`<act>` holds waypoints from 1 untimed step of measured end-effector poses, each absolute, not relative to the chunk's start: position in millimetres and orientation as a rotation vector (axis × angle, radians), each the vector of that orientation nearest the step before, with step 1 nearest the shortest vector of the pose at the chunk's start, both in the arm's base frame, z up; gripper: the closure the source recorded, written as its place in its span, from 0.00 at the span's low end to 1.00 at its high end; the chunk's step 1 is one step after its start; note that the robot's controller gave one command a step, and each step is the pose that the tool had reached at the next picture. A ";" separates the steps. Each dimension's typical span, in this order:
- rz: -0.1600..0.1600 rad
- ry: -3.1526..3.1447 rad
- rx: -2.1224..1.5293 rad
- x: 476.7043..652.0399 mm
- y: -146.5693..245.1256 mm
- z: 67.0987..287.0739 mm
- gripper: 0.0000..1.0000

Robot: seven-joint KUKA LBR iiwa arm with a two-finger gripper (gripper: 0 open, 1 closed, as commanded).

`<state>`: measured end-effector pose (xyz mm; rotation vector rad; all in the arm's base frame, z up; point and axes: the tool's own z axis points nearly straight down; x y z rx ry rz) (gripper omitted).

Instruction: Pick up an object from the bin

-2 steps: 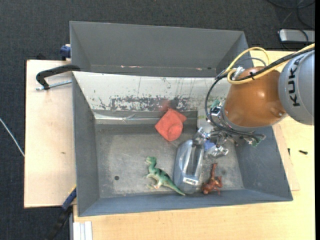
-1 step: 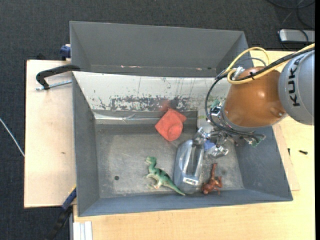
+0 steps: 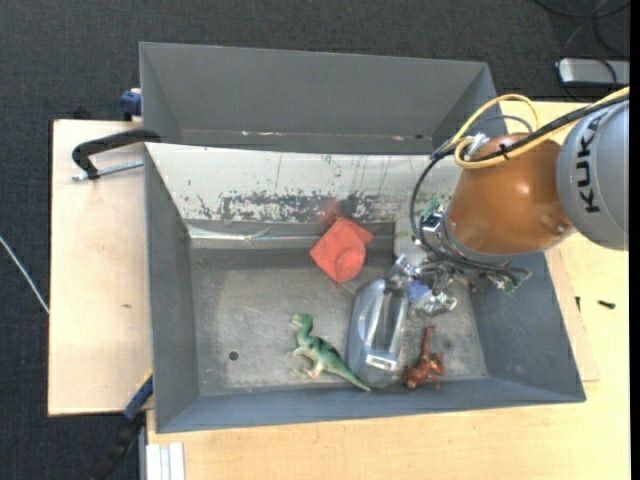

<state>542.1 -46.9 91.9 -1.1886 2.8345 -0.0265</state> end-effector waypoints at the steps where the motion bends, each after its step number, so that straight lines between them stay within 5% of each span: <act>1: -0.026 2.835 -1.188 542.1 -46.9 91.9 1.00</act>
Offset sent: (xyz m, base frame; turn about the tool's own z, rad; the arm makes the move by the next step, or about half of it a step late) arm 0.0000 0.0000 0.0000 0.0000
